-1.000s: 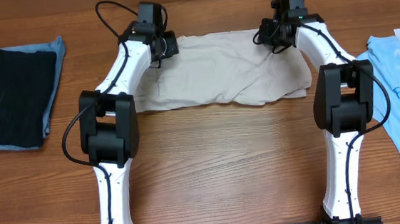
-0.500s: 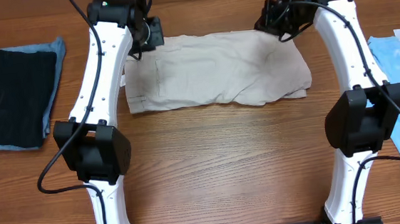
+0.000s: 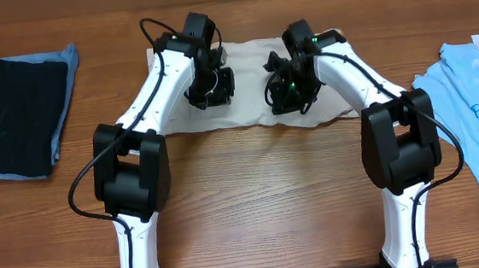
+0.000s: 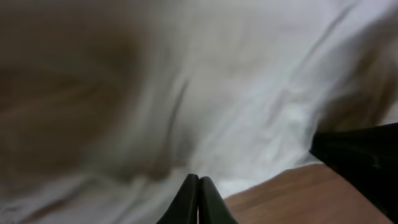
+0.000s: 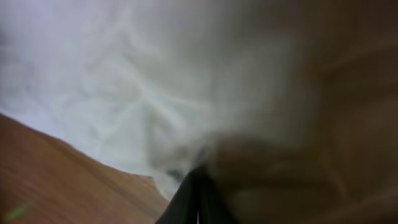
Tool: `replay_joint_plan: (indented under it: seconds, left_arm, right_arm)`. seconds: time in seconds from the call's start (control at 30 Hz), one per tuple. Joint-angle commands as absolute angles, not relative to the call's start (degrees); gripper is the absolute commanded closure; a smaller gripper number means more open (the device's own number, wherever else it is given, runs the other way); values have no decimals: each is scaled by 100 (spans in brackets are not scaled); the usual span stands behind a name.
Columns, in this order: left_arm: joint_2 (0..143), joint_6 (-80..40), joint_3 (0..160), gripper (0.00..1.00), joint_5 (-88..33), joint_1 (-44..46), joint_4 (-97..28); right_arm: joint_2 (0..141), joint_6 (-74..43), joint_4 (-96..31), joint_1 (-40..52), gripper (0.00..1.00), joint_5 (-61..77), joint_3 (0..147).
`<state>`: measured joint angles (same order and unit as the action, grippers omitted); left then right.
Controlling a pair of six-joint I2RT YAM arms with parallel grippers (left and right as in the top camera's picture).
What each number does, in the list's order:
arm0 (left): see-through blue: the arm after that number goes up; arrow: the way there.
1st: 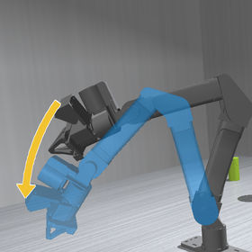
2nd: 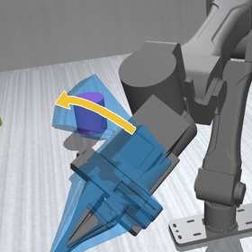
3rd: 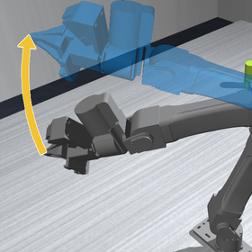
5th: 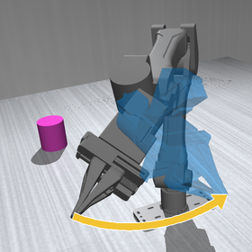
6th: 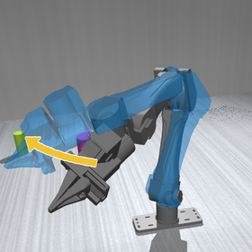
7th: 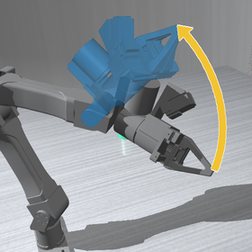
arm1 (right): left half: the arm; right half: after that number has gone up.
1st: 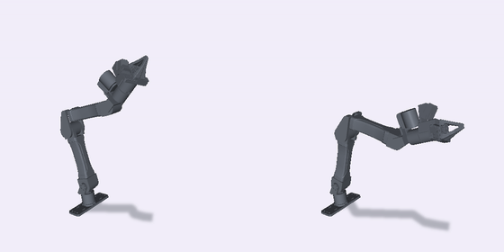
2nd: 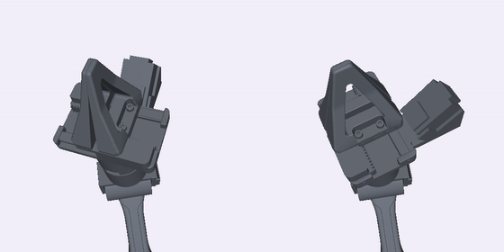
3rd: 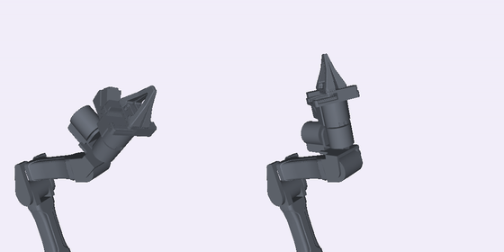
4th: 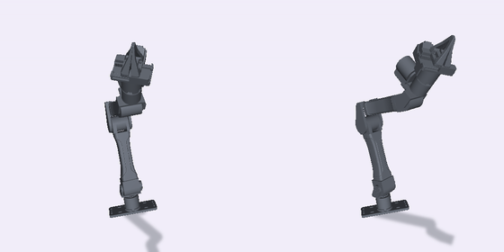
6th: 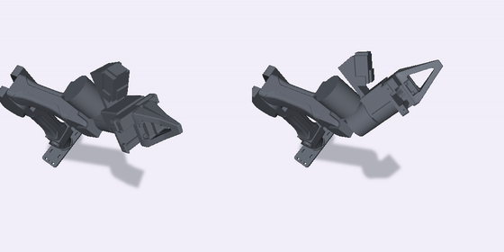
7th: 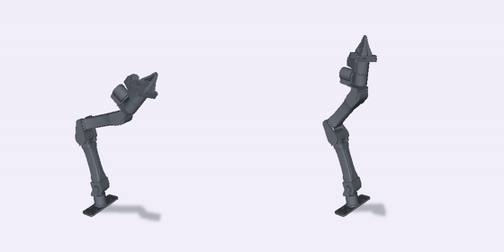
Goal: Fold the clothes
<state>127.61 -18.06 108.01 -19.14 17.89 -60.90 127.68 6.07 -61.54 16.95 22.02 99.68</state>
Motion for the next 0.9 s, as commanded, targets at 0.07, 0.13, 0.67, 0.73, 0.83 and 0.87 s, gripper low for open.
replay_joint_plan:
  seconds: [0.07, 0.13, 0.67, 0.73, 0.83, 0.87]
  left_arm:
    - [12816, -1887, 9810, 96, -692, 1752, -5621]
    - [12816, -1885, 9557, 96, -296, 1728, -5483]
    - [12814, -1776, 9317, 96, 211, 939, -5782]
    - [12814, -1774, 9317, 96, 211, 864, -5815]
    - [12814, -1776, 9317, 96, 209, 773, -5852]
    - [12814, -1778, 9317, 96, 196, 773, -5863]
  right_arm:
    - [12801, 666, -5664, 1632, 96, 2110, 9406]
    - [12803, 648, -5662, 1632, 96, 1938, 9391]
    - [12798, 429, -6226, 701, 96, 1013, 9391]
    - [12798, 429, -6228, 545, 96, 1011, 9391]
    - [12798, 429, -6248, 307, 96, 1011, 9391]
    - [12798, 429, -6254, 226, 96, 1015, 9391]
